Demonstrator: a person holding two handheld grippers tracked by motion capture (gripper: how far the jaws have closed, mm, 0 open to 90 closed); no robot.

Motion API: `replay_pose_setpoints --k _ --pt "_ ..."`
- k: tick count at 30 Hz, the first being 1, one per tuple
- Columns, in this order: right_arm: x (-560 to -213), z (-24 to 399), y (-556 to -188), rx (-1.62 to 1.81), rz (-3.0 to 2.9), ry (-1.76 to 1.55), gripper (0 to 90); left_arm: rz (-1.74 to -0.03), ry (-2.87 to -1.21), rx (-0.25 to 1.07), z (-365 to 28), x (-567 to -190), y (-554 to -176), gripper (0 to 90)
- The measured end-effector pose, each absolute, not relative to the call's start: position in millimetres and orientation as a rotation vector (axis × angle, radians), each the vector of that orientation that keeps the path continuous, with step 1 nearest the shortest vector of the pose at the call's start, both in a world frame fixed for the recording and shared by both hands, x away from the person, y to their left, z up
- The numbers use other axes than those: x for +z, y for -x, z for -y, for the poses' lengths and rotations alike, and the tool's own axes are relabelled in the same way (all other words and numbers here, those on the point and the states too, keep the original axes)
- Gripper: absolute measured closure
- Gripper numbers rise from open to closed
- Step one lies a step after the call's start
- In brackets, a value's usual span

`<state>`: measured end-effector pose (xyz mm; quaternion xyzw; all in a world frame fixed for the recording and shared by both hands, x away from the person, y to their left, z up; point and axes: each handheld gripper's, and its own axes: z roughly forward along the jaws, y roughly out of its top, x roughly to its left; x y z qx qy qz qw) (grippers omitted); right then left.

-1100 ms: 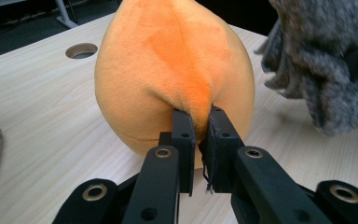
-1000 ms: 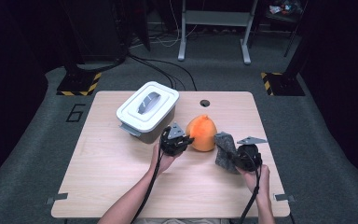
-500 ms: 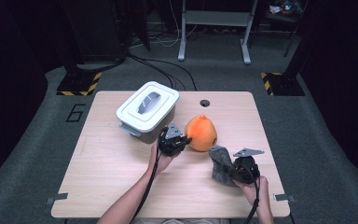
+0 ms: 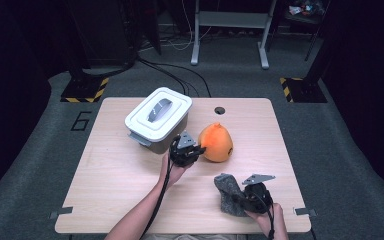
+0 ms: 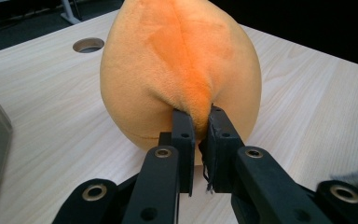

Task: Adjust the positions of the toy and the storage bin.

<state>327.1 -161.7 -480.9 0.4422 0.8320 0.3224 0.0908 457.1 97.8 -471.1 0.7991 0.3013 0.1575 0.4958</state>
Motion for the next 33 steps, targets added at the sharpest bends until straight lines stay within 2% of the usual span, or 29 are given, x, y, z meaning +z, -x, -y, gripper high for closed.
replay_pose_setpoints --k 3,4,5,7,13,16,25,33 --pt "-482.9 159.3 -323.4 0.948 -2.496 -1.302 71.4 -0.732 -1.933 0.387 -97.3 -471.2 -457.0 83.3" --pt "-485.1 157.8 -322.7 0.934 -2.506 -1.298 67.1 -0.736 -1.927 0.384 -96.8 -471.4 -456.7 83.3" --pt "-489.8 155.8 -322.4 0.92 -2.531 -1.306 55.0 -0.725 -1.938 0.396 -97.7 -471.2 -457.3 83.3" --pt "-492.1 155.6 -322.9 0.9 -2.539 -1.3 46.2 -0.725 -1.943 0.392 -98.4 -471.1 -457.3 83.2" --pt "-488.2 157.8 -321.3 0.925 -2.522 -1.282 22.9 -0.737 -1.938 0.379 -99.7 -472.7 -456.6 83.1" --pt "-484.7 163.1 -322.8 0.956 -2.488 -1.273 16.6 -0.735 -1.933 0.391 -99.8 -473.1 -456.6 83.1" --pt "-480.2 185.7 -337.8 1.032 -2.384 -1.31 7.3 -0.744 -1.934 0.381 -101.9 -474.5 -456.7 82.8" --pt "-482.5 202.5 -348.1 1.114 -2.341 -1.36 5.4 -0.745 -1.935 0.378 -102.5 -474.6 -456.6 82.7"
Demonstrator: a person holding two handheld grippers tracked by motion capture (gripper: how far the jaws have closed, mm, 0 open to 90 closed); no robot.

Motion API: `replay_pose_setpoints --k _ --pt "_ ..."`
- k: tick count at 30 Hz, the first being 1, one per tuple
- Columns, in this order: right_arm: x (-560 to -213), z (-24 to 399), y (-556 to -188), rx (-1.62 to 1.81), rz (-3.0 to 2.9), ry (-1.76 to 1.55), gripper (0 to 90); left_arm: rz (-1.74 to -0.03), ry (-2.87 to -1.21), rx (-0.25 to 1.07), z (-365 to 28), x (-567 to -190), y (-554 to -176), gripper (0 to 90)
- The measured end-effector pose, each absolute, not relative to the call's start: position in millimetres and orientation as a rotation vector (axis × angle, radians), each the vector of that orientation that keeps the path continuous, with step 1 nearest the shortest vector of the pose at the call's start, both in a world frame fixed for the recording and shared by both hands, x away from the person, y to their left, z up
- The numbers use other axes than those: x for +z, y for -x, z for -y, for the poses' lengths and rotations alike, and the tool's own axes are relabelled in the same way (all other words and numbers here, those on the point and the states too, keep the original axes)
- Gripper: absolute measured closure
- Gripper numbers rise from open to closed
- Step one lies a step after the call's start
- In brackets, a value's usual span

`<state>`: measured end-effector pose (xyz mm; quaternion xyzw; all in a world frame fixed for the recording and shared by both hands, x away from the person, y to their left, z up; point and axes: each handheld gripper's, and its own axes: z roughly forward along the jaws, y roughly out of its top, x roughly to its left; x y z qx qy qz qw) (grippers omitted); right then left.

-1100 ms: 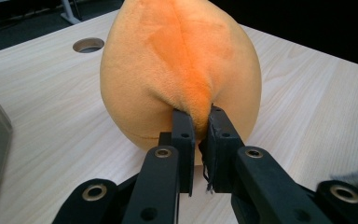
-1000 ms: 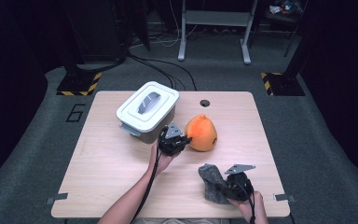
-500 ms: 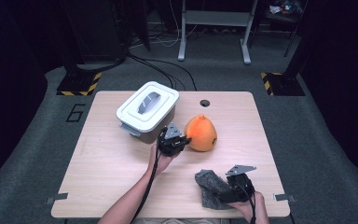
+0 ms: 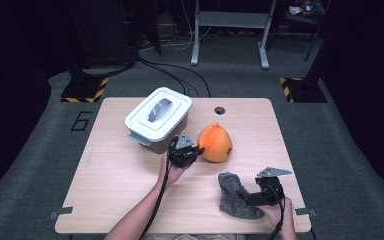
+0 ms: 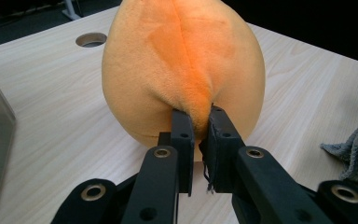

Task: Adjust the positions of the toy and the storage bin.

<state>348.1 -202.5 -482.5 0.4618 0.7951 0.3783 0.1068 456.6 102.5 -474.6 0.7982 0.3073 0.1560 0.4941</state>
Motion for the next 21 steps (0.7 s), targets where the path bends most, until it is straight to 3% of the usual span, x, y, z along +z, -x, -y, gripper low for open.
replay_pose_setpoints --k 11,21 --pt "-469.1 225.0 -349.6 1.177 -2.218 -1.387 0.4 -0.742 -1.94 0.382 -103.2 -474.5 -457.3 82.8" --pt "-486.9 244.9 -377.5 1.017 -2.095 -1.471 0.6 -0.745 -1.938 0.401 -105.2 -477.3 -455.4 83.2"
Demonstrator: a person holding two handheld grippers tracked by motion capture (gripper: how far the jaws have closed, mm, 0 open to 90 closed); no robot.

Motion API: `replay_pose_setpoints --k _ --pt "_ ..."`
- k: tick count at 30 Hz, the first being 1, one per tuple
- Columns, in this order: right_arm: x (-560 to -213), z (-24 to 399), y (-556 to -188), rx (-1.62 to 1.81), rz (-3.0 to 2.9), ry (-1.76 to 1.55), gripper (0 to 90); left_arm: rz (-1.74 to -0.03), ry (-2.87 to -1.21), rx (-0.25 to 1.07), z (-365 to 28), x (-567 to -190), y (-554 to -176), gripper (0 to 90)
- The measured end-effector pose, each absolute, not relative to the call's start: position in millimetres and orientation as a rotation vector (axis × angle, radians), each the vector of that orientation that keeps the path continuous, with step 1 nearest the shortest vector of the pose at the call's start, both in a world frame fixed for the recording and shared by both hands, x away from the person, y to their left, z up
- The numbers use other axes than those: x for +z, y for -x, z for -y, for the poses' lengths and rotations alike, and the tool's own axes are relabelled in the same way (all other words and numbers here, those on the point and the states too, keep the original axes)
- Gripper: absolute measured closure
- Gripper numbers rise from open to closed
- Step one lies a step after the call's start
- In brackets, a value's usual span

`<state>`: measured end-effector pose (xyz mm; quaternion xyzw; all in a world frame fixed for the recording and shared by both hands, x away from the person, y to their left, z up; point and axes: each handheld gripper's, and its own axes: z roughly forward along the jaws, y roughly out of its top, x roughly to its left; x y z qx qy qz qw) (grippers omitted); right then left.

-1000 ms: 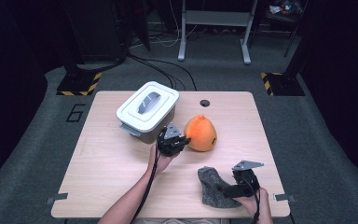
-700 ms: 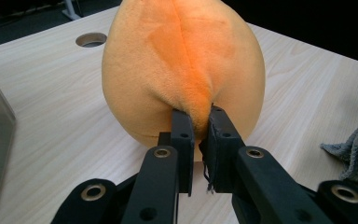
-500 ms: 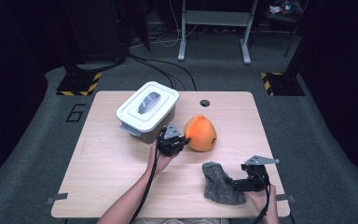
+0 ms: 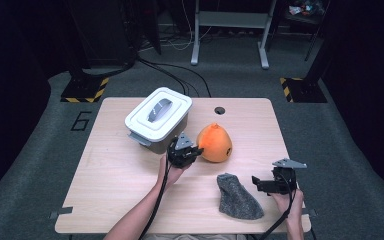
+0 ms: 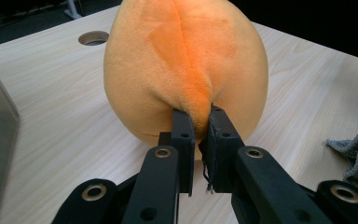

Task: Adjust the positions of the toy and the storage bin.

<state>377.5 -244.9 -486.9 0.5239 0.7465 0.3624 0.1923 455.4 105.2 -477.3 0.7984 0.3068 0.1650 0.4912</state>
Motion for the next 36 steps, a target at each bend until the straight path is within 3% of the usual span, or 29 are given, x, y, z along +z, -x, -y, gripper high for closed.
replay_pose_setpoints --k 13,36 --pt "-518.9 257.4 -411.7 0.881 -2.051 -1.524 1.9 -0.705 -1.878 0.451 -103.2 -467.0 -448.8 85.4" --pt "-529.0 259.1 -419.0 0.873 -2.053 -1.496 0.0 -0.695 -1.878 0.465 -141.7 -442.2 -416.4 85.2"
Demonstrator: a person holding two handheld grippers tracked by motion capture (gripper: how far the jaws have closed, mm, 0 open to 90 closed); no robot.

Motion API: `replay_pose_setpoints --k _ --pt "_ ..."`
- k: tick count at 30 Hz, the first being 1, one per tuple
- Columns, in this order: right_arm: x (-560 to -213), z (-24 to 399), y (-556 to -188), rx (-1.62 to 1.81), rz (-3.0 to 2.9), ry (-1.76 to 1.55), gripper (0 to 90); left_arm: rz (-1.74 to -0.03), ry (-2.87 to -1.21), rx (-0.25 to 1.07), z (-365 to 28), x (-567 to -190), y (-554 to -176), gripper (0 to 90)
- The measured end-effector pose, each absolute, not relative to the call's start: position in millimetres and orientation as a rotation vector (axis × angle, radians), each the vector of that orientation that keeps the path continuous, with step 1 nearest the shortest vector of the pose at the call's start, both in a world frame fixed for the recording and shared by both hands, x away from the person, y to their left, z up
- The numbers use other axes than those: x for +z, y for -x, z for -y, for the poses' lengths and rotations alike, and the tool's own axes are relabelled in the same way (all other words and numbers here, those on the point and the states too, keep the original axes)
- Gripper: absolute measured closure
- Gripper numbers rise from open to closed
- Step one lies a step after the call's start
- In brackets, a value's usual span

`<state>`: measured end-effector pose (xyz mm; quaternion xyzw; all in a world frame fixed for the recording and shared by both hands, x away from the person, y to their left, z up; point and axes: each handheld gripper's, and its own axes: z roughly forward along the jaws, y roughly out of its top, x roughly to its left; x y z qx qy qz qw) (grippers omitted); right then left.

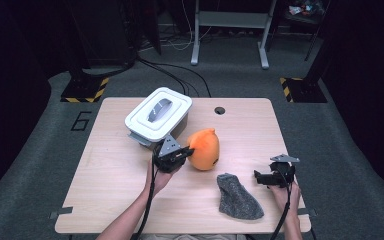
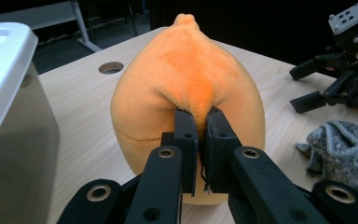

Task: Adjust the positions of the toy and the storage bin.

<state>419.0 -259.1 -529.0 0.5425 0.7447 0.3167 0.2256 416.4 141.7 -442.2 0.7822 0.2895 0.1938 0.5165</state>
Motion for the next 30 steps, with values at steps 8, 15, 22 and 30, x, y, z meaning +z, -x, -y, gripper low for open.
replay_pose_setpoints --k 8,15,22,30 --pt "-529.1 259.3 -419.4 0.876 -2.058 -1.489 0.0 -0.702 -1.886 0.481 -158.6 -442.8 -400.7 85.2" --pt "-529.1 259.3 -419.4 0.876 -2.058 -1.489 0.0 -0.721 -1.878 0.495 -177.5 -442.9 -381.6 85.2" --pt "-529.1 259.3 -419.4 0.876 -2.058 -1.488 0.0 -0.734 -1.88 0.503 -194.7 -444.6 -366.0 85.1" --pt "-529.1 259.2 -419.3 0.875 -2.058 -1.488 0.0 -0.779 -1.864 0.52 -219.1 -447.1 -344.4 85.1"
